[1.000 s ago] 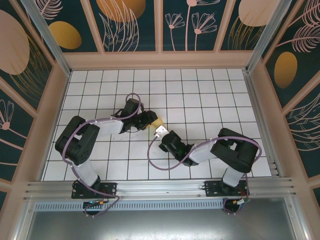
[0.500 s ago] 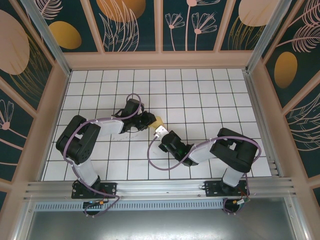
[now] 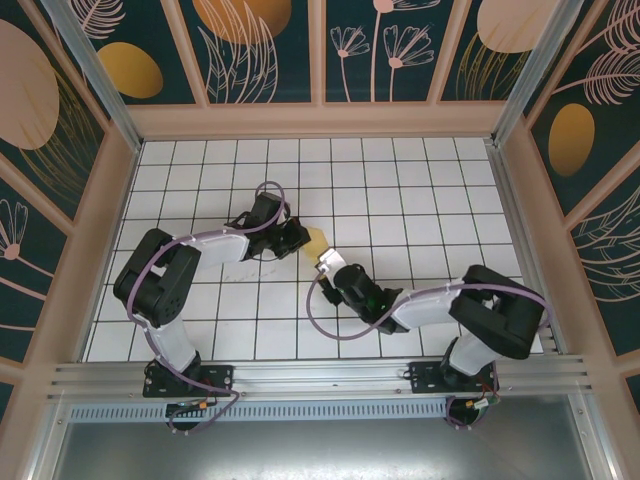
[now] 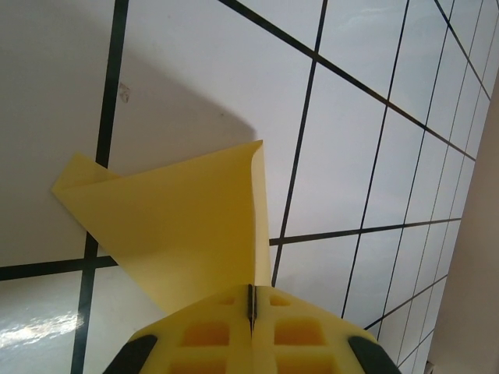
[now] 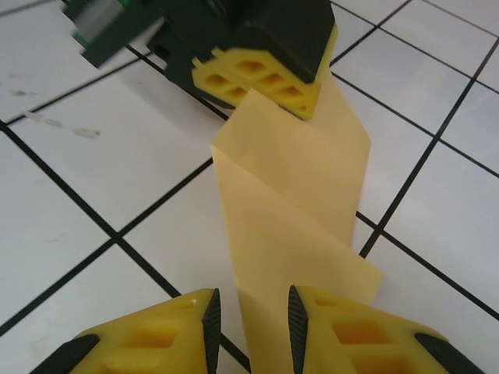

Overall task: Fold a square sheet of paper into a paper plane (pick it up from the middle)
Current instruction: Fold the wing for the fifth time at the center of the table.

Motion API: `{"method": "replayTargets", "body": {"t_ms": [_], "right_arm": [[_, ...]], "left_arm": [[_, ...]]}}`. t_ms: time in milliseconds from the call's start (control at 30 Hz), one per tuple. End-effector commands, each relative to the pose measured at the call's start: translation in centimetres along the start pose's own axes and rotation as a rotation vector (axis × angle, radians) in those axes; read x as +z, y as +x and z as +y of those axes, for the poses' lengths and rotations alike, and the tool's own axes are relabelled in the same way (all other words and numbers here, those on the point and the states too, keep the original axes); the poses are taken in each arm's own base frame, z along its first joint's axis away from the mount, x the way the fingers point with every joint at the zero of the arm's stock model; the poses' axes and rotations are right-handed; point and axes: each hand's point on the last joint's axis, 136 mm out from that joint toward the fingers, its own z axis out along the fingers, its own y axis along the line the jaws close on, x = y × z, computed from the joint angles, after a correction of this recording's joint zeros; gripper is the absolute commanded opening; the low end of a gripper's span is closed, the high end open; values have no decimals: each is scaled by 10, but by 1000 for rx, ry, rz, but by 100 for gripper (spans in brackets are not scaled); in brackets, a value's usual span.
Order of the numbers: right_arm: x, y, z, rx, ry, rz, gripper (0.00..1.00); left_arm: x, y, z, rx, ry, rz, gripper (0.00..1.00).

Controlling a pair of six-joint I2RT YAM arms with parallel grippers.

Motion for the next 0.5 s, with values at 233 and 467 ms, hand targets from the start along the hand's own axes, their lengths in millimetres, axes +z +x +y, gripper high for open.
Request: {"method": "replayTargets", "body": {"t_ms": [233,467], "right_arm": [[0,1,-12,-145,91,-15,33],[13,1,6,-191,21,4,33]], "left_arm": [[2,-3,2,18,-18,6,0],[3,-2,2,17,-16,13,0]]}}
